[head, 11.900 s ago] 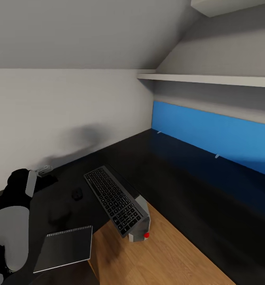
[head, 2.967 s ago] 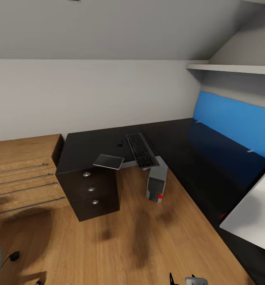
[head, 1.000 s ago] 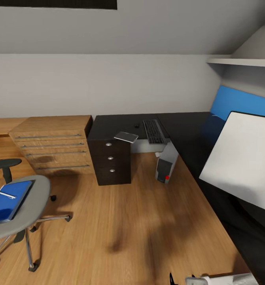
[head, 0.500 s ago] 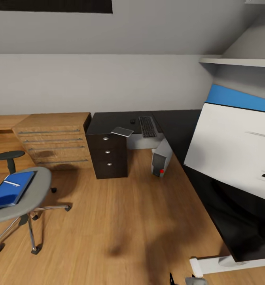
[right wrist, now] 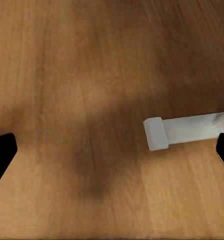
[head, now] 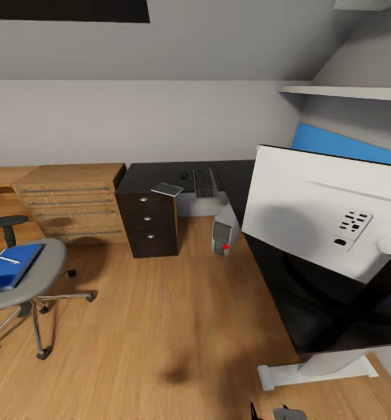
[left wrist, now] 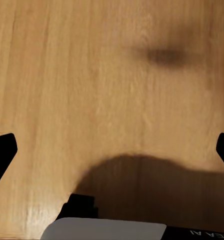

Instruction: In the bedroom, organize the workspace by keeping the computer under the desk, ensuring the monitor is on the desk, placing the keyboard on the desk next to the monitor, placing the mouse on the desk next to the keyboard, moving the folder from the swivel chair onto the desk next to the mouse, stacking the notebook on top of the folder with the pen on top of the notebook, and positioning the swivel chair next to the desk.

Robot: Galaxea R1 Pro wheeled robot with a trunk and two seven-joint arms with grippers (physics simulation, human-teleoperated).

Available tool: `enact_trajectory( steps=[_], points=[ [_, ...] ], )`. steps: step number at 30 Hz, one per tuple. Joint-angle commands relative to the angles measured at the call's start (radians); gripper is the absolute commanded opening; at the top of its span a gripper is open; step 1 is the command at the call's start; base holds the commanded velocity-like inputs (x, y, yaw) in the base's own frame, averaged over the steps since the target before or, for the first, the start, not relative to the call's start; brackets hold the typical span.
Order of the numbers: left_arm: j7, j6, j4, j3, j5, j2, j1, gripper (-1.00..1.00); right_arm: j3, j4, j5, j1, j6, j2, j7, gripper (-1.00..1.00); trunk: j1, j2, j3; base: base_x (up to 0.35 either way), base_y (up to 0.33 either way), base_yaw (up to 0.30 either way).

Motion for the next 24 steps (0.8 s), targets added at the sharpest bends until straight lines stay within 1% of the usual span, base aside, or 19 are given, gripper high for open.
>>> enact_trajectory(
  steps=[1, 14, 24],
  points=[
    [-0.002, -0.002, 0.000, 0.009, -0.006, 0.000, 0.000, 1.00, 0.006, 0.001, -0.004, -0.001, -0.003, 0.000, -0.006, 1.00, 0.000, 0.000, -0.001, -0.179, -0.288, 0.000],
    [-0.003, -0.004, 0.000, 0.009, -0.006, 0.001, 0.000, 1.00, 0.003, 0.028, -0.005, -0.001, -0.001, -0.005, -0.006, 1.00, 0.000, 0.000, -0.001, -0.179, -0.287, 0.000],
    [-0.002, -0.004, 0.000, 0.009, -0.006, 0.001, 0.000, 1.00, 0.002, 0.030, -0.005, 0.000, 0.003, -0.006, -0.009, 1.00, 0.000, 0.000, -0.001, -0.190, -0.276, 0.000]
  ],
)
